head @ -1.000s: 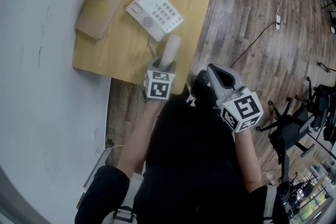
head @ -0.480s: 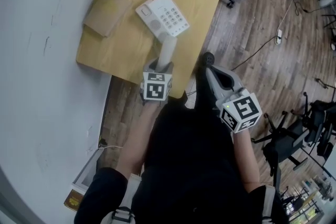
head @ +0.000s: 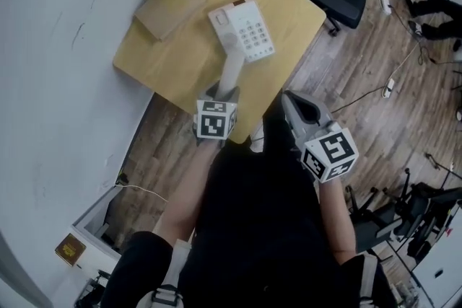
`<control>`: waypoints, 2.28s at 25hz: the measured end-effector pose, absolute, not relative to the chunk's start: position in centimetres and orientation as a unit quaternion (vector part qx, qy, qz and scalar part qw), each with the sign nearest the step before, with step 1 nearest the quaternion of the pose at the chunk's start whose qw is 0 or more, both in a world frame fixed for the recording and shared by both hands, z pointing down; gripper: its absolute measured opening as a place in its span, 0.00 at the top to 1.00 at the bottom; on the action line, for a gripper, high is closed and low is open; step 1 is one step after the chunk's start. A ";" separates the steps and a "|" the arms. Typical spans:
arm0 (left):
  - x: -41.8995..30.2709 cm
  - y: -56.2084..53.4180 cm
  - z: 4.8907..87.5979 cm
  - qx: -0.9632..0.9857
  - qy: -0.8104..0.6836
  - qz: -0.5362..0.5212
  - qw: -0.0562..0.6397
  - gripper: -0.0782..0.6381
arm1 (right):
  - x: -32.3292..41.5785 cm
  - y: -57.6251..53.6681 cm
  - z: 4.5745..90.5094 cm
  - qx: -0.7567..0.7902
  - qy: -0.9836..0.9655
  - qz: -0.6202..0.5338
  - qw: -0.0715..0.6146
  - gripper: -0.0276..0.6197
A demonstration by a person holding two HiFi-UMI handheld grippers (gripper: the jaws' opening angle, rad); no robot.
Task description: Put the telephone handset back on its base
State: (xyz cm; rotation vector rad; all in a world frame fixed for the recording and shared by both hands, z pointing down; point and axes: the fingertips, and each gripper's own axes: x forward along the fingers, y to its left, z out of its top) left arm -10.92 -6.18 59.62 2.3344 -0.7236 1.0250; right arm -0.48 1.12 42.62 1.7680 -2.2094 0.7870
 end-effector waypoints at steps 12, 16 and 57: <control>-9.4 -8.9 59.0 0.809 -0.376 0.345 0.291 0.58 | 3.0 -3.7 42.5 0.503 -0.814 0.263 0.126 0.95; -8.4 -10.4 59.0 0.795 -0.410 0.331 0.301 0.58 | 4.3 -5.1 42.8 0.476 -0.829 0.261 0.135 0.95; -4.3 -18.8 61.6 0.724 -0.554 0.266 0.312 0.58 | 12.7 -10.0 45.3 0.379 -0.871 0.250 0.186 0.95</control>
